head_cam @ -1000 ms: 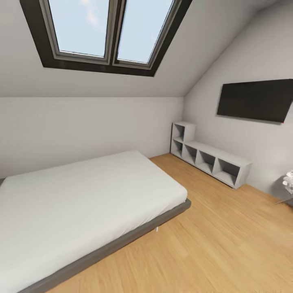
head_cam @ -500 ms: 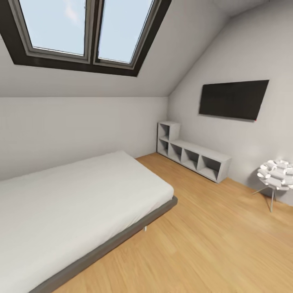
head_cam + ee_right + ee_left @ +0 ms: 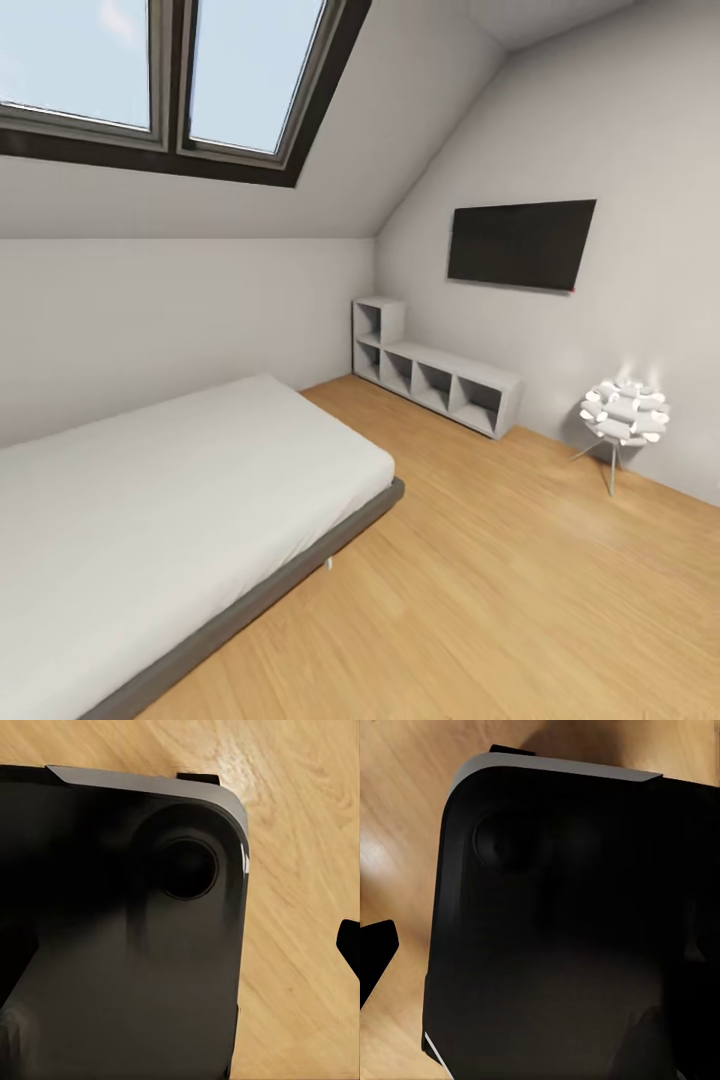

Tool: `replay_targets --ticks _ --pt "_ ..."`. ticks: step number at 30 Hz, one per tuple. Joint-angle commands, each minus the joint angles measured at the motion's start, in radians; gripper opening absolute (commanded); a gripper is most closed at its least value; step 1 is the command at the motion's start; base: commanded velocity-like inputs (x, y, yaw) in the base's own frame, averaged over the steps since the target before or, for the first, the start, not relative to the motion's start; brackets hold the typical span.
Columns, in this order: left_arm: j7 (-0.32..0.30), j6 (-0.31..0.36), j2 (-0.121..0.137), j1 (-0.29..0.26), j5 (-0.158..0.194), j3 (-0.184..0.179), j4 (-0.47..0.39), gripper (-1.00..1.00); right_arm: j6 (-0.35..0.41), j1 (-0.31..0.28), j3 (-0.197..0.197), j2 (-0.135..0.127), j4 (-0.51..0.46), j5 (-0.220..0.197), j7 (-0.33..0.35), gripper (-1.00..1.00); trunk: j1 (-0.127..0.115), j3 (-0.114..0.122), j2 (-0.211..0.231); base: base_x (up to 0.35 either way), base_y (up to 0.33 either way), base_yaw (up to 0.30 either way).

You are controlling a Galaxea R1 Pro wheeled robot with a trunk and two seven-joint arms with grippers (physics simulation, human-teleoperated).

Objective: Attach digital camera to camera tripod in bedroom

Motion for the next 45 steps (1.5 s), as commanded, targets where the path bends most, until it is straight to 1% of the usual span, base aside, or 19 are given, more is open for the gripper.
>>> replay_targets --ticks 1,7,13,29,45 --pt "0.000 -0.002 0.000 0.000 0.006 0.003 -0.001 1.00 -0.003 -0.001 0.000 0.000 0.001 0.004 0.000 1.00 0.000 -0.001 0.000 0.000 0.000 -0.243" --pt "0.000 -0.002 0.000 0.000 0.006 0.003 -0.001 1.00 -0.002 -0.001 0.000 0.000 0.001 0.004 0.000 1.00 0.000 -0.001 0.000 0.000 0.009 -0.243" --pt "0.000 -0.002 0.000 0.000 0.006 0.003 -0.001 1.00 -0.001 0.000 0.000 0.000 0.001 0.006 -0.001 1.00 0.000 -0.001 0.000 0.000 0.137 -0.153" --pt "0.000 -0.002 0.000 0.000 0.006 0.003 -0.001 1.00 -0.004 -0.001 0.003 -0.005 0.001 0.009 -0.002 1.00 0.000 -0.001 0.000 0.000 0.299 -0.013" --pt "0.000 -0.002 0.000 0.000 0.006 0.003 -0.001 1.00 -0.005 -0.001 0.003 -0.005 0.001 0.009 -0.002 1.00 0.000 -0.001 0.000 0.000 0.032 0.000"
